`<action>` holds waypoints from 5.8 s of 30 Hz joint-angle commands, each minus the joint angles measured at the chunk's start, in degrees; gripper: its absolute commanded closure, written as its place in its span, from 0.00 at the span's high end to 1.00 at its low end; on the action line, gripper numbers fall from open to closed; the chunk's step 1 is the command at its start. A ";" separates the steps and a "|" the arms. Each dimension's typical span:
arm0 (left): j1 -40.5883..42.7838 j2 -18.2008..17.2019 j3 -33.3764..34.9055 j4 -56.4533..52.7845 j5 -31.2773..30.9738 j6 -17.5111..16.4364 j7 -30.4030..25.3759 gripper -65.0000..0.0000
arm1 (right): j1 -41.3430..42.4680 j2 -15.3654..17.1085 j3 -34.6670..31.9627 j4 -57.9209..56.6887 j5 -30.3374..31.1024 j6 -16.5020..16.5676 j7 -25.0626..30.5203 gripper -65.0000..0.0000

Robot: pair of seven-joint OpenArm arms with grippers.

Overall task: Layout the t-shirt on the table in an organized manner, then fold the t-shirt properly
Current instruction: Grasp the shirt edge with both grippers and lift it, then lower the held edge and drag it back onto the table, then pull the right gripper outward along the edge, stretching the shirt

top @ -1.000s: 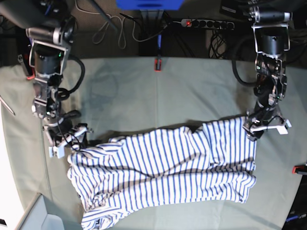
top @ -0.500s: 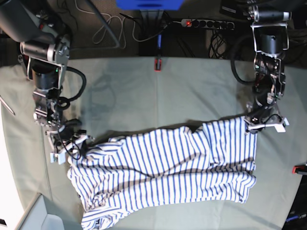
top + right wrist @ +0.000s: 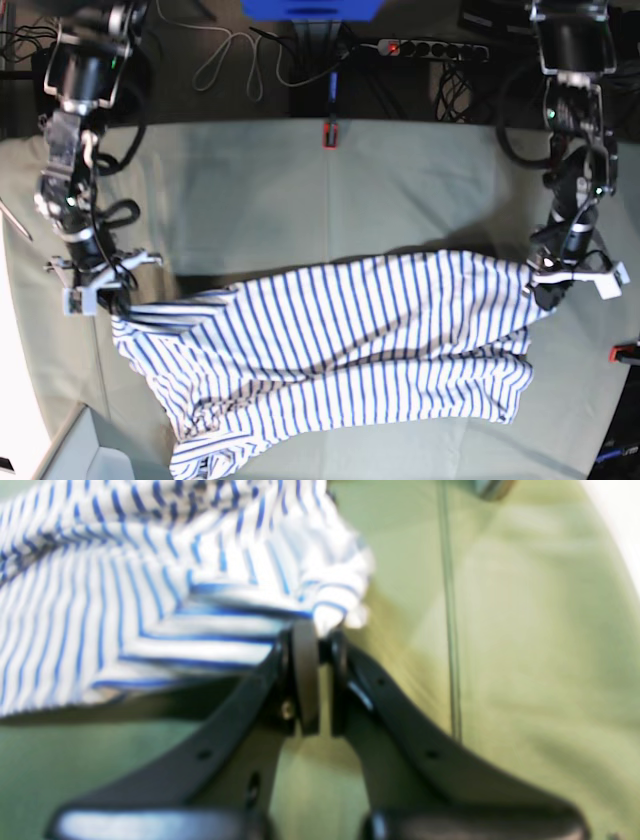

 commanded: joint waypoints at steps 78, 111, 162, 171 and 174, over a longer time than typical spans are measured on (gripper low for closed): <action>-5.03 -1.95 -2.80 -10.27 0.22 -1.24 -0.97 0.00 | 23.90 5.07 4.99 -31.58 -19.73 3.52 6.29 0.60; -4.50 -1.60 -9.21 -10.27 0.22 -1.24 -0.97 0.00 | 25.22 2.96 4.81 -38.52 -19.73 0.36 10.95 0.00; -1.60 -2.04 -12.91 -10.18 -0.22 -1.32 -0.97 0.00 | 23.29 0.15 8.68 -36.24 -16.74 7.83 4.18 0.53; -1.77 -2.04 -12.91 -10.27 0.05 -1.32 -0.97 0.00 | 24.52 0.15 9.12 -34.13 -16.74 7.74 5.58 0.09; -1.77 -2.04 -12.91 -10.27 -0.13 -1.32 -0.97 0.00 | 23.38 0.06 9.21 -29.82 -16.74 7.74 5.41 0.04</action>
